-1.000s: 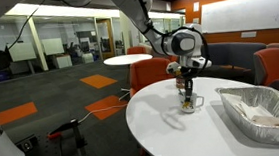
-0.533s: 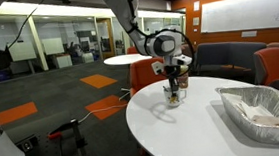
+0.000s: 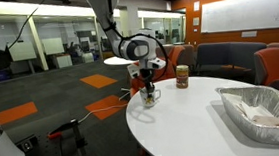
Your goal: Move the white mug forwards
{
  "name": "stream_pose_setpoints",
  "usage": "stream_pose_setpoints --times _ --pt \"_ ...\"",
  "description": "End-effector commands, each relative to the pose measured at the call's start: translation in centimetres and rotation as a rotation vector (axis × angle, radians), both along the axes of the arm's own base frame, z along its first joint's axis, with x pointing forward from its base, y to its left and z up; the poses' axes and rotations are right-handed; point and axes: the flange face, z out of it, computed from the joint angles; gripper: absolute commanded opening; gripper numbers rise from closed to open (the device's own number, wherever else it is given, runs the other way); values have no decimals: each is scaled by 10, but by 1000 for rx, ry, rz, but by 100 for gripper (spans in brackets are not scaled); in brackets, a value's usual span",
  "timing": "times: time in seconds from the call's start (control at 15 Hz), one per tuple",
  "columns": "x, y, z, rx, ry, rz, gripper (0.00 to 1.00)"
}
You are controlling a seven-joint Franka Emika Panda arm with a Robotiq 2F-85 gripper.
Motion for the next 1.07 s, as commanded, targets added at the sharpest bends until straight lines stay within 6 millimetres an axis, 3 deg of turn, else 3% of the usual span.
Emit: stream_pose_setpoints --times 0.0,0.27,0.87,0.93,1.0 --pt "-25 -8 13 31 -26 2 3" --pt "-35 -12 8 42 -28 5 3" --pt "-38 1 -8 76 -4 49 3" --pt "-39 1 -8 74 -5 50 36" --pt "-39 0 -8 70 -7 50 38"
